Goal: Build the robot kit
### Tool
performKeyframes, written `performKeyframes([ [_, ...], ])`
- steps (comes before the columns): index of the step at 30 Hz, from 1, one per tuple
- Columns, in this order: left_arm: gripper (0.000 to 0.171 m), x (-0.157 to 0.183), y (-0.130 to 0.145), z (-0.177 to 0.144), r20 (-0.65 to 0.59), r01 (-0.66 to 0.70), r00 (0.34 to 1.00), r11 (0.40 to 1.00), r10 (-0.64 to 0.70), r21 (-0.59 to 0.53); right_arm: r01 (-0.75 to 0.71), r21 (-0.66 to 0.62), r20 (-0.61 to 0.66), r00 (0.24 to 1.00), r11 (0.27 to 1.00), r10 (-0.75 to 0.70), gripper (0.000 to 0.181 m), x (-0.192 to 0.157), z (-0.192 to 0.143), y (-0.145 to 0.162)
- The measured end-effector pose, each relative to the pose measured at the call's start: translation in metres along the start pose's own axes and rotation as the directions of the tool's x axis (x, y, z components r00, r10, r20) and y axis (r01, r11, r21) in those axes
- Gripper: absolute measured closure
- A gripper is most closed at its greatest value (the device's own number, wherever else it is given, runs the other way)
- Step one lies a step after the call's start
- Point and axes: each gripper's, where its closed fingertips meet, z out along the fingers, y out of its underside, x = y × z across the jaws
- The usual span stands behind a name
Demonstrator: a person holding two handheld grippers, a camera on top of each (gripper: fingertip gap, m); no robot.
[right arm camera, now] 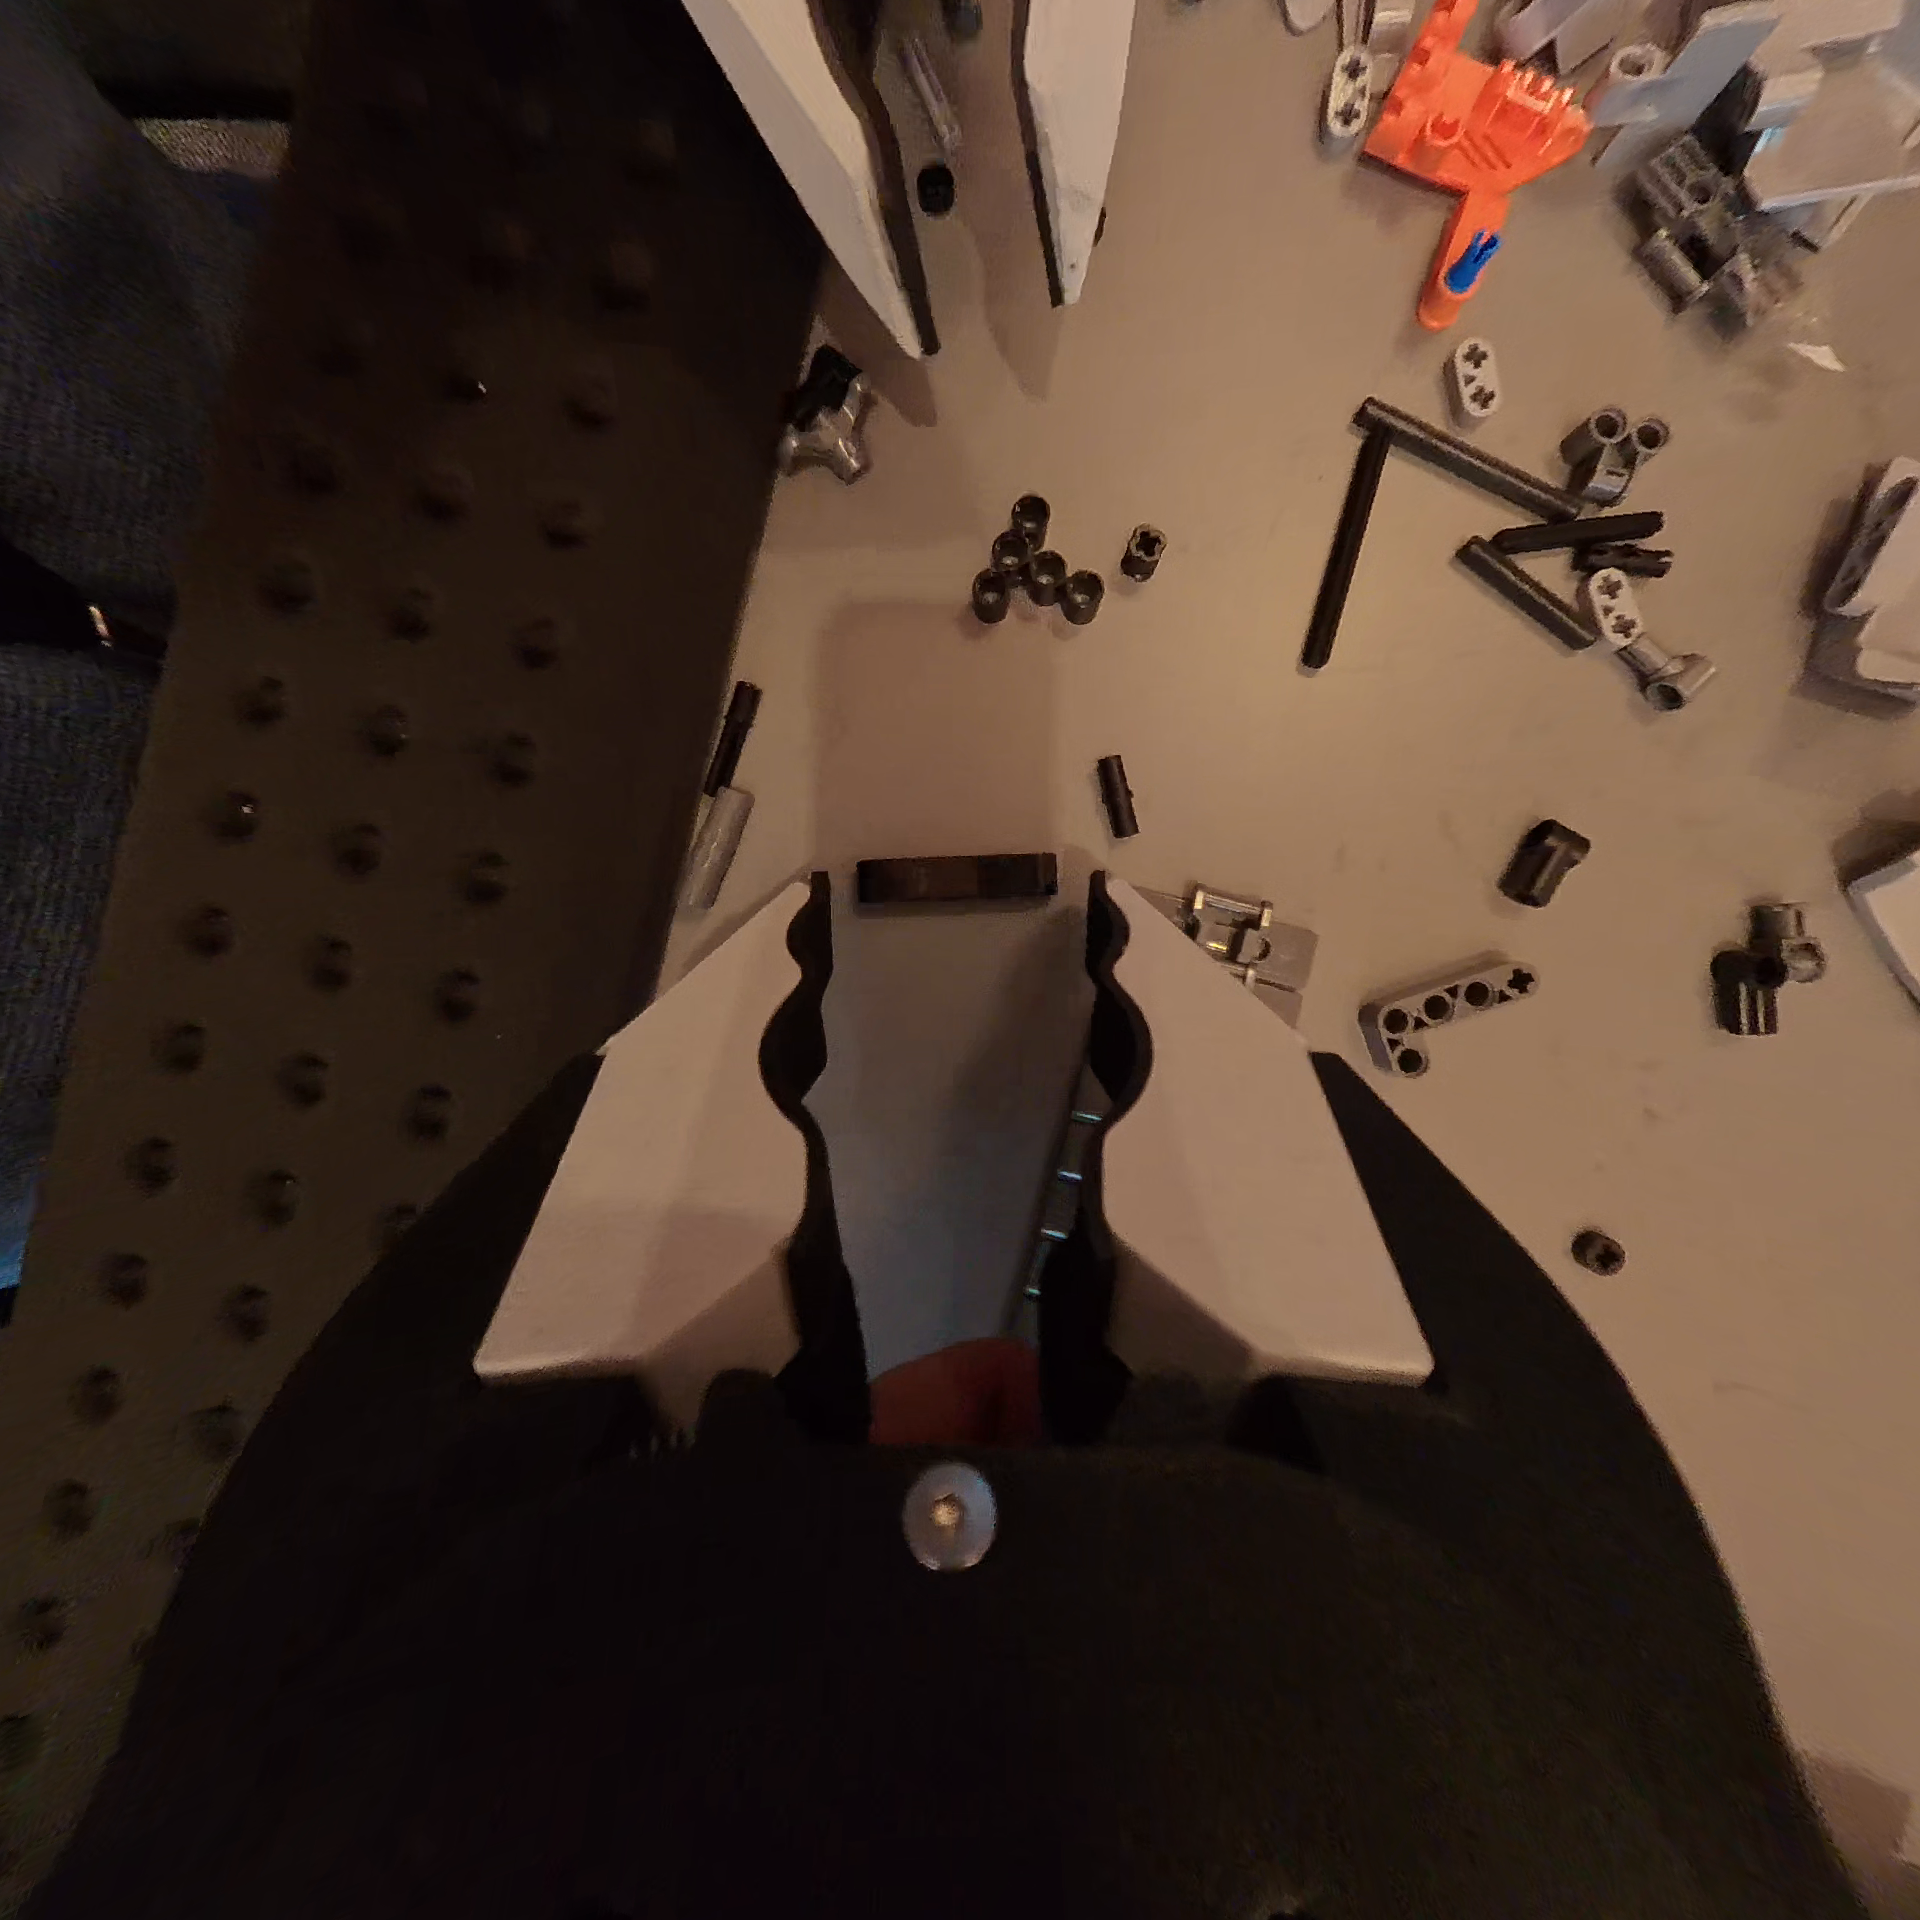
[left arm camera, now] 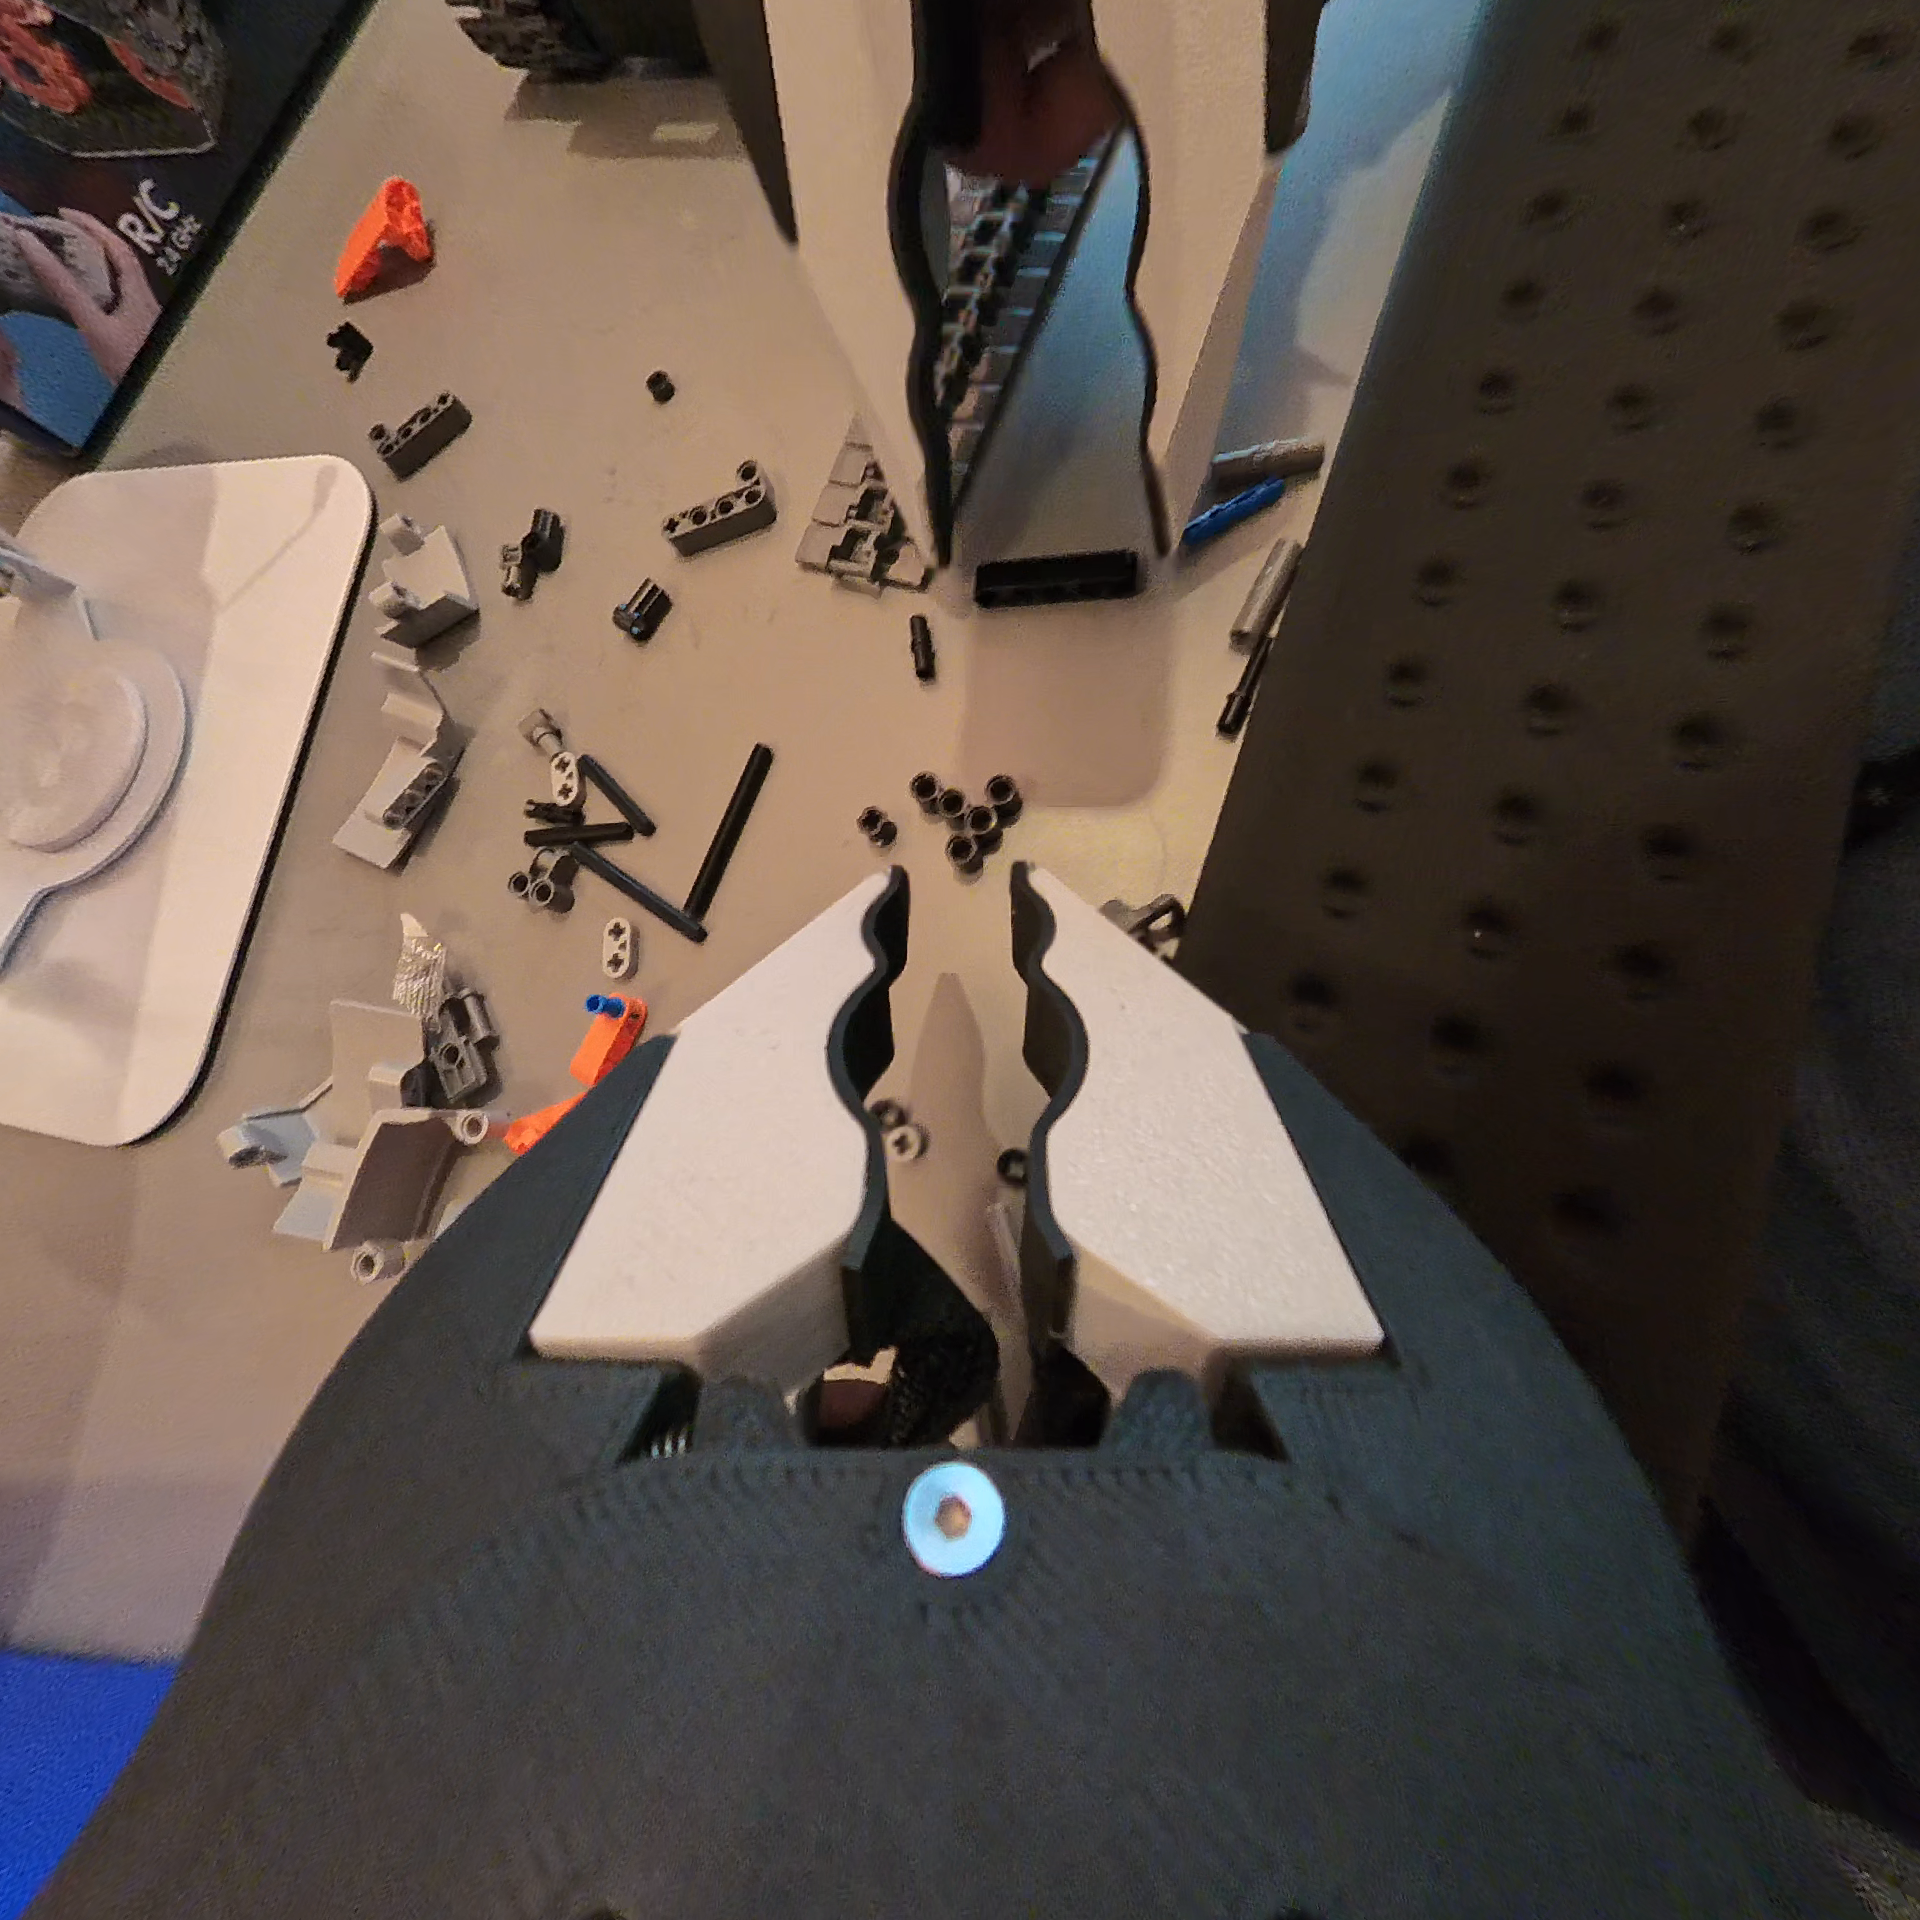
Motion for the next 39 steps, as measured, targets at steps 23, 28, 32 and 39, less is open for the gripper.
performKeyframes([
  [23,0.152,-0.005,0.066,-0.045,-0.049,0.121,0.989,0.947,-0.142,-0.297,-0.063,0.121,-0.115,0.990,0.991,0.077,0.146,0.031,-0.026,0.003],
  [28,0.155,-0.002,0.083,-0.045,-0.079,0.114,0.984,0.899,-0.162,-0.422,-0.056,0.122,-0.110,0.992,0.991,0.069,0.146,0.028,-0.026,0.003],
  [32,0.167,0.004,0.086,-0.038,-0.108,0.105,0.980,0.888,-0.170,-0.447,-0.049,0.122,-0.110,0.992,0.991,0.063,0.146,0.027,-0.027,0.003],
  [39,0.168,-0.010,0.076,-0.039,-0.020,0.112,0.991,0.916,-0.130,-0.385,-0.040,0.176,-0.131,0.989,0.984,0.064,0.148,0.027,-0.035,-0.004],
])
